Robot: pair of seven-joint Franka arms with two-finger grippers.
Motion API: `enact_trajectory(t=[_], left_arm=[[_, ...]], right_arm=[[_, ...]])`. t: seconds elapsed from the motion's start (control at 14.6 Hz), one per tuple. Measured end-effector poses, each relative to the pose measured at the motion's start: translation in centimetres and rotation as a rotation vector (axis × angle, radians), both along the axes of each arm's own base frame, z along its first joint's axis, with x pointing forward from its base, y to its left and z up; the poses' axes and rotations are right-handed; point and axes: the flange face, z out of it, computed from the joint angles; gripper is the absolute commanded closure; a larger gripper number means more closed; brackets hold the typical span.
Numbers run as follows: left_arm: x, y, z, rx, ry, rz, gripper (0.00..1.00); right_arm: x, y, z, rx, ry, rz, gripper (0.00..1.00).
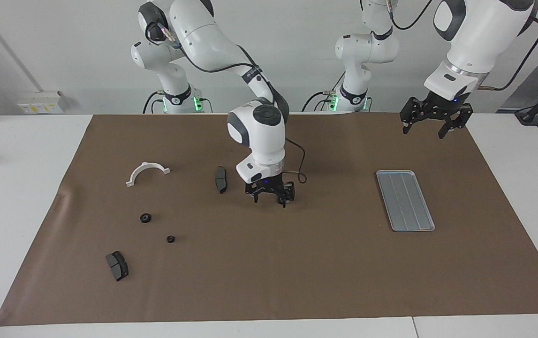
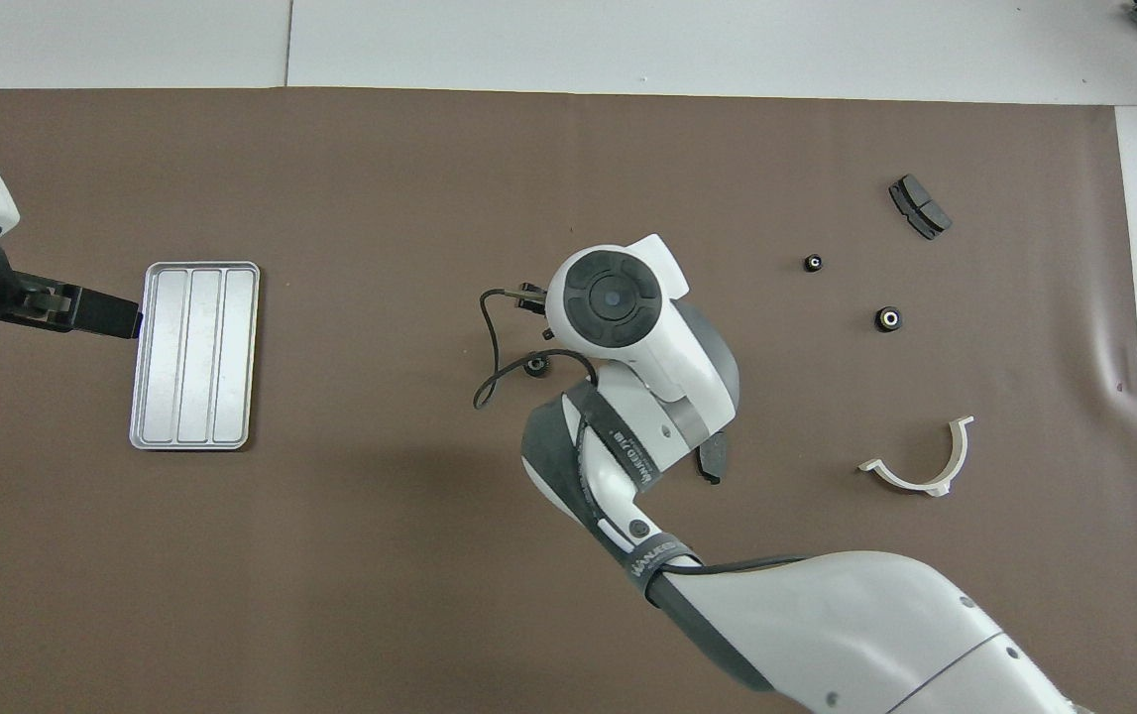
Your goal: Pick bearing gear from pile to tray
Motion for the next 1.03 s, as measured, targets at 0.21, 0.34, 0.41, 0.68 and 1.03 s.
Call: enact_trajectory(t=[0.21, 0.34, 0.41, 0.68, 1.03], left_arm=[[0.1, -2.9, -0.2, -0.005, -0.039, -0.046, 0.00], [0.1, -6.1, -1.0, -0.014, -0.066, -0.064, 0.00], [0.1, -7.7, -1.6, -0.019, -0.072, -0.064, 0.00], [1.7, -13.7, -5.7, -0.037, -0.103, -0.098, 0.00], [2.7, -20.5, -11.6, -0.058, -0.114, -0.102, 0.00]], right_arm=[[2.6, -9.3, 4.3, -0.065, 0.030, 0.133, 0.00], [3.5, -14.8, 4.9, -0.099, 0.054, 0.233, 0.00], [4.0, -17.7, 4.4, -0.114, 0.071, 0.294, 0.00], [3.6, -28.2, -1.2, -0.133, 0.108, 0.510, 0.00], [1.6, -33.5, -5.6, -0.141, 0.159, 0.667, 0.00]])
